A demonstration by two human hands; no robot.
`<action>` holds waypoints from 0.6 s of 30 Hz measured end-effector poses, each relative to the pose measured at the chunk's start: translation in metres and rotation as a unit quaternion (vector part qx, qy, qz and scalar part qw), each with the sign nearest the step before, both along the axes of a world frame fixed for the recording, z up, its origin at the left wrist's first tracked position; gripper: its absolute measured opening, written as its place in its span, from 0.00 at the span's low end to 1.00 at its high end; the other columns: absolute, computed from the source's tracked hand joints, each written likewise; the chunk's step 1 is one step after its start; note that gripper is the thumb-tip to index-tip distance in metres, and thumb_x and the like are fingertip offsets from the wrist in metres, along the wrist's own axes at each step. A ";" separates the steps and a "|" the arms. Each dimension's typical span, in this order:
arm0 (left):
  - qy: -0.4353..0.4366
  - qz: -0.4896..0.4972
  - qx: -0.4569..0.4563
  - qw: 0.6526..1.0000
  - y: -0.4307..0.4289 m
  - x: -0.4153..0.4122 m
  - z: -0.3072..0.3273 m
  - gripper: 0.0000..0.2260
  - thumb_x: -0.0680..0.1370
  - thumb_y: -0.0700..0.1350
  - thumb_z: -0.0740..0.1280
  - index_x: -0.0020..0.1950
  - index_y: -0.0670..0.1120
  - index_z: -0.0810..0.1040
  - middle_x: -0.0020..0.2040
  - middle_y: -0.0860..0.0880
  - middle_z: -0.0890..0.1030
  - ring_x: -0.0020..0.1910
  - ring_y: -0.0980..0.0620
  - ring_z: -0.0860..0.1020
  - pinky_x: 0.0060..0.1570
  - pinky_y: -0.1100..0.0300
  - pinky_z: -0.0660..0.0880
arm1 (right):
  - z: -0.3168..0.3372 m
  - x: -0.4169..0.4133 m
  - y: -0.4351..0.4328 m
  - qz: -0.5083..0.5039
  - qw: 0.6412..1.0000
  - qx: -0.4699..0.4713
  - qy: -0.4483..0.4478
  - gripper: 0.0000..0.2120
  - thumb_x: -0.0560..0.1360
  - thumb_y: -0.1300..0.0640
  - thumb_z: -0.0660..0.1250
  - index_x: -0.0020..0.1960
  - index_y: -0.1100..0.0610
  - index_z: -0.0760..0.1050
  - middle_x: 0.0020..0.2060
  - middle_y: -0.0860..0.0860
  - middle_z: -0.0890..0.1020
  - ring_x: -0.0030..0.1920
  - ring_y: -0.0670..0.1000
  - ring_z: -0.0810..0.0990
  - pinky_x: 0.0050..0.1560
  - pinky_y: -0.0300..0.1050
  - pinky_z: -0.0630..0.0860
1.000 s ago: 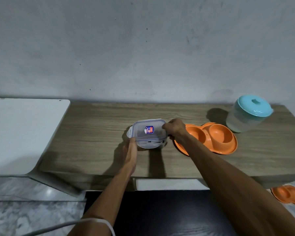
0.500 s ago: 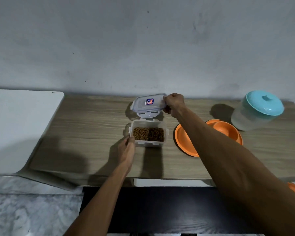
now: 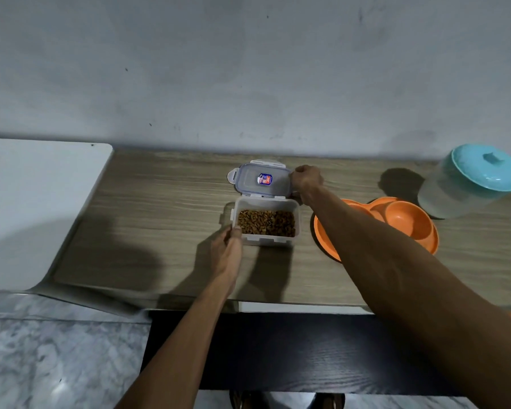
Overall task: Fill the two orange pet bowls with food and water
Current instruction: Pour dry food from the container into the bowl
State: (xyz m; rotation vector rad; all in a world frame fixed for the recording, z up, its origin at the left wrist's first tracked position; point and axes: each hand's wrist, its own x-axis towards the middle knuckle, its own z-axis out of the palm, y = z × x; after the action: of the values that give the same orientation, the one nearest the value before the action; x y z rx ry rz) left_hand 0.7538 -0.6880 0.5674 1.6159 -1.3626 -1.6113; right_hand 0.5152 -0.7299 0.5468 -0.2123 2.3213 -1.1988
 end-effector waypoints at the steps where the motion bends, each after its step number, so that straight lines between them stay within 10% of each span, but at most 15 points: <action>1: -0.006 -0.006 0.000 1.000 0.001 0.000 0.000 0.07 0.80 0.51 0.62 0.49 0.54 0.80 0.52 0.41 0.82 0.48 0.46 0.78 0.55 0.50 0.77 | 0.004 0.003 0.003 0.008 1.000 -0.003 0.016 0.13 0.72 0.60 0.69 0.55 0.57 0.83 0.57 0.60 0.83 0.57 0.62 0.82 0.59 0.57 0.79; 10: -0.041 -0.025 0.010 0.999 0.006 0.006 0.015 0.14 0.83 0.50 0.59 0.59 0.43 0.79 0.36 0.52 0.74 0.34 0.56 0.71 0.35 0.61 0.70 | 0.038 0.040 0.071 0.196 0.973 0.092 0.080 0.23 0.77 0.45 0.64 0.53 0.66 0.80 0.47 0.63 0.84 0.48 0.62 0.83 0.51 0.57 0.81; 18: -0.085 -0.055 -0.006 0.995 0.012 0.007 0.025 0.17 0.84 0.51 0.56 0.59 0.41 0.79 0.34 0.51 0.72 0.32 0.56 0.69 0.28 0.63 0.63 | 0.050 0.065 0.099 0.232 0.967 0.102 -0.030 0.15 0.76 0.54 0.64 0.50 0.67 0.78 0.42 0.64 0.85 0.40 0.62 0.86 0.41 0.52 0.84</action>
State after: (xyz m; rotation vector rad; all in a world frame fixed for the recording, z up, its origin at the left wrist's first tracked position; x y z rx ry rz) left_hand 0.7610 -0.6758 0.5923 1.7315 -1.5680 -1.5527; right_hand 0.5804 -0.6314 0.5972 -0.5985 2.1570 -0.7201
